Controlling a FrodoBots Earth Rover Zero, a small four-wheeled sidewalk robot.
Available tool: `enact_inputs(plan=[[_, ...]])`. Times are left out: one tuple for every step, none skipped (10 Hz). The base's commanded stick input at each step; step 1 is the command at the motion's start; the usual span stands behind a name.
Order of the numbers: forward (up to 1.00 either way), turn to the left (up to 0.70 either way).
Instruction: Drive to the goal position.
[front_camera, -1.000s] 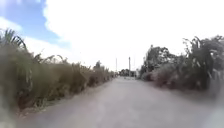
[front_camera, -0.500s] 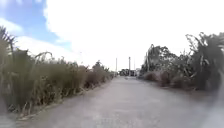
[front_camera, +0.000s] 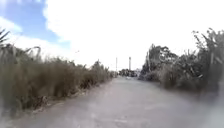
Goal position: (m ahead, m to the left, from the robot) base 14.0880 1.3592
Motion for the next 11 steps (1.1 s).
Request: enact_inputs(plan=[[0.85, 0.00], [0.85, 0.00], [0.85, 0.00], [0.85, 0.00], [0.85, 0.00], [0.85, 0.00], [0.85, 0.00], [0.85, 0.00], [0.85, 0.00], [0.85, 0.00], [0.85, 0.00]])
